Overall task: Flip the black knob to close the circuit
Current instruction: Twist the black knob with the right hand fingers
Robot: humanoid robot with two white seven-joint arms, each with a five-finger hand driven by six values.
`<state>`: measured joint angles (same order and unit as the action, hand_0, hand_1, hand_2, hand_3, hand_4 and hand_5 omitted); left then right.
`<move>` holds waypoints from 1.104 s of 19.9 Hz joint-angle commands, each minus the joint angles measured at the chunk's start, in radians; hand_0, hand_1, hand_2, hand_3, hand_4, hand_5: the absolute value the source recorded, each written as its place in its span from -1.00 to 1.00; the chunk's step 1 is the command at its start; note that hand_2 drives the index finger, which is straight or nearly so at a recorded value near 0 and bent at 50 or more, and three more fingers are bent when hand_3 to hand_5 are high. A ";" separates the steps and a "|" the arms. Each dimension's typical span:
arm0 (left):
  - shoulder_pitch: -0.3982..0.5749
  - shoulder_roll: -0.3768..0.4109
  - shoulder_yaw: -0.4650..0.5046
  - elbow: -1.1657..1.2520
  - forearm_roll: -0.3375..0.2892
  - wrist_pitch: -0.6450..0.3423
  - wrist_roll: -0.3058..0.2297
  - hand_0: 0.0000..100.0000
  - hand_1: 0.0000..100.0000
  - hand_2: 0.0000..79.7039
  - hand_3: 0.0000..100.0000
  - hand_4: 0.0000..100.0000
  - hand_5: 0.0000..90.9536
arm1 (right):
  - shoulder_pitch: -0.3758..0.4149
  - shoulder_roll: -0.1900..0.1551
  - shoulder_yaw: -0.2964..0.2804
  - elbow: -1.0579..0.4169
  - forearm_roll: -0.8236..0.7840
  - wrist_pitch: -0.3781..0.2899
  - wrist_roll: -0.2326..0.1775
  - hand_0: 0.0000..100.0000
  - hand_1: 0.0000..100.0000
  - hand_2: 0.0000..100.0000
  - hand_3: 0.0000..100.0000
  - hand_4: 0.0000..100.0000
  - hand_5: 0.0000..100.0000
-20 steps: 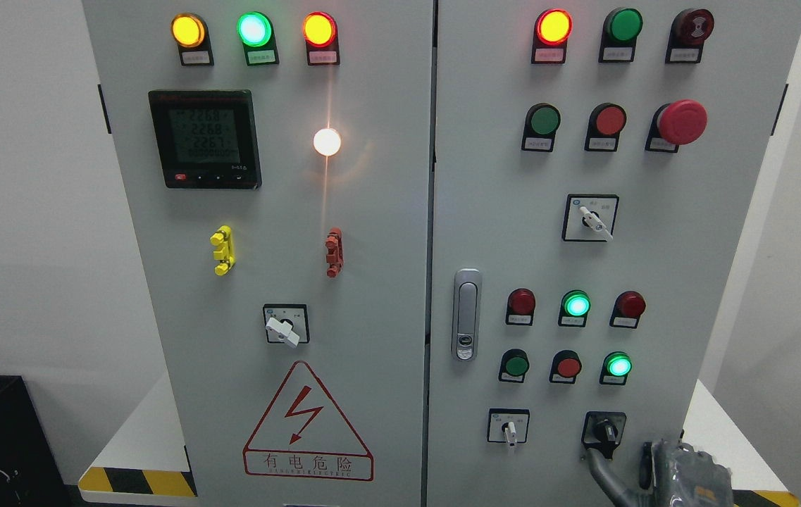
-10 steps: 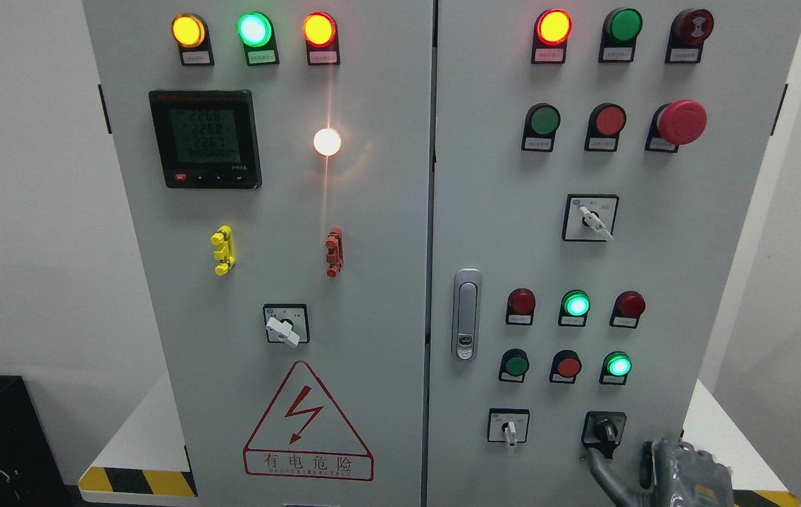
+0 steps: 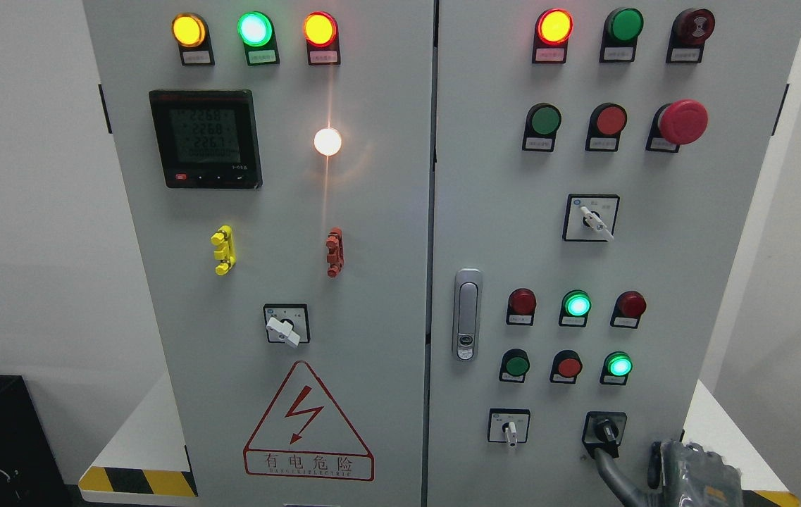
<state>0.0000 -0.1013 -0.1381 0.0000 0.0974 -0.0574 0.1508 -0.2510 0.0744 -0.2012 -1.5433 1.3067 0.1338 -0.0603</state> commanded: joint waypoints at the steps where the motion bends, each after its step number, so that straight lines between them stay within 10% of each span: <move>1: 0.021 0.000 0.000 -0.031 0.001 0.001 0.000 -0.76 0.11 -1.00 -1.00 -1.00 -1.00 | -0.001 -0.004 -0.032 -0.003 -0.004 0.001 0.005 -1.00 -1.00 0.78 1.00 0.91 0.99; 22: 0.023 0.000 0.000 -0.029 -0.001 0.001 0.000 -0.76 0.11 -1.00 -1.00 -1.00 -1.00 | -0.020 -0.012 -0.032 -0.006 -0.043 -0.003 -0.004 -1.00 -1.00 0.78 1.00 0.92 0.99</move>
<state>0.0000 -0.1013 -0.1381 -0.0001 0.0974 -0.0573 0.1508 -0.2657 0.0687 -0.2276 -1.5459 1.2714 0.1315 -0.0515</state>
